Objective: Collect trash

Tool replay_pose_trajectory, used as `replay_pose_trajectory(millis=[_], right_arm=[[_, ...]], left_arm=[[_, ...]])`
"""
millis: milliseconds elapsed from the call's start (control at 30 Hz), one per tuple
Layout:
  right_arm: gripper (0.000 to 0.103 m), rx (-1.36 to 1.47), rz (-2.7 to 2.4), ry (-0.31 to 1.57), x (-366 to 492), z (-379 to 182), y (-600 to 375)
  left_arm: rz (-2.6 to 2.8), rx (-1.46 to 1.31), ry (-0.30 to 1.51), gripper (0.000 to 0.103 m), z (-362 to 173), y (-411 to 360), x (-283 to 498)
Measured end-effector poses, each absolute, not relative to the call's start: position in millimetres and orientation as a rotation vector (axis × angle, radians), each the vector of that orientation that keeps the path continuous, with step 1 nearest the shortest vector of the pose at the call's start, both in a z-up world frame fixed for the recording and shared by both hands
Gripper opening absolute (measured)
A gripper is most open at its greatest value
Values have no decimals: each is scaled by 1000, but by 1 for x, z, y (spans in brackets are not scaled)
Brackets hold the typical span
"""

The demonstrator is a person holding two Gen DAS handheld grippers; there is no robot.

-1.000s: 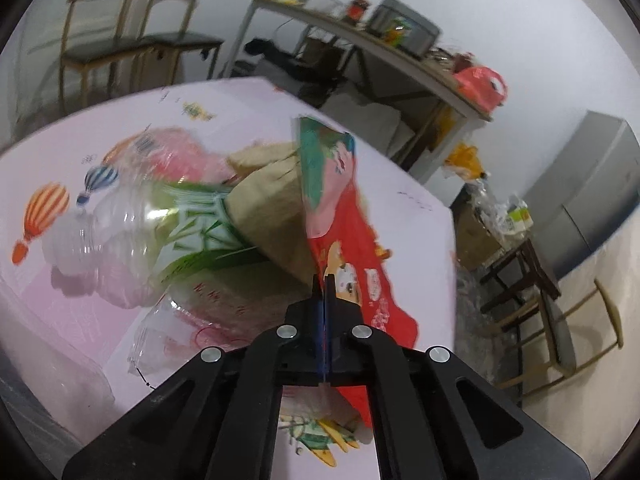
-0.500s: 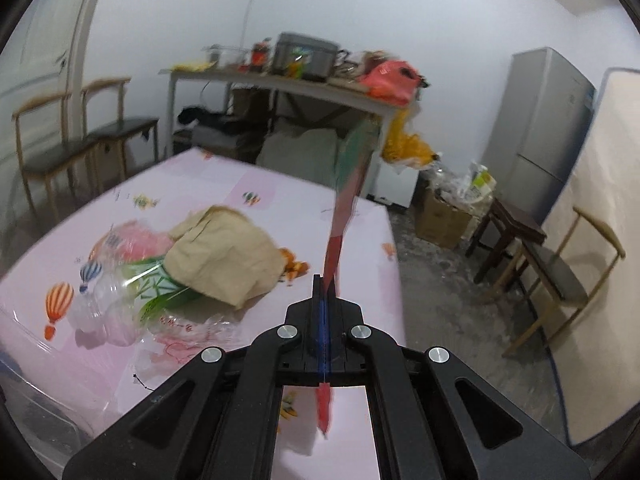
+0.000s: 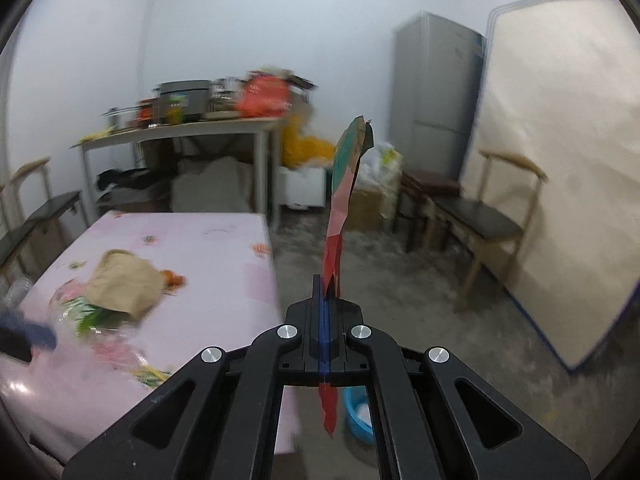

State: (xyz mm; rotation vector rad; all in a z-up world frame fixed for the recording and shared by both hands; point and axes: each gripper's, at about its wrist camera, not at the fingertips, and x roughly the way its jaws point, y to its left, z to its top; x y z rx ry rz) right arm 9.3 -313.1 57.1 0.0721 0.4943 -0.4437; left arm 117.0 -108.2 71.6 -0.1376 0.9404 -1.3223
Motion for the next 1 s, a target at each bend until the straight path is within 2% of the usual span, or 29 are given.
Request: replay_pose_trajectory(millis=[100, 133, 167, 367, 600, 867, 900, 933, 967, 1000], right_arm=[[0, 147, -488, 541, 5, 37, -349], [0, 180, -501, 562, 6, 27, -362], [0, 205, -509, 577, 5, 20, -372], [0, 405, -537, 682, 16, -40, -438], [0, 603, -526, 777, 39, -114, -499], [0, 730, -545, 818, 68, -169, -549], [0, 751, -541, 817, 68, -175, -554], [0, 780, -539, 813, 72, -184, -560], [0, 795, -537, 813, 72, -190, -563], [2, 824, -530, 819, 73, -201, -568]], left_arm=[[-1356, -103, 987, 33, 70, -162, 133], [-1369, -83, 1011, 26, 67, -189, 139], [-1367, -52, 1031, 25, 62, -214, 144], [-1371, 30, 1173, 25, 22, -325, 174], [-1310, 123, 1337, 25, -52, -434, 198], [-1206, 221, 1388, 26, -119, -525, 215], [-1186, 232, 1389, 28, -128, -535, 217], [-1174, 244, 1390, 39, -133, -540, 218], [-1155, 257, 1389, 54, -139, -546, 217], [-1133, 266, 1386, 61, -146, -552, 217]])
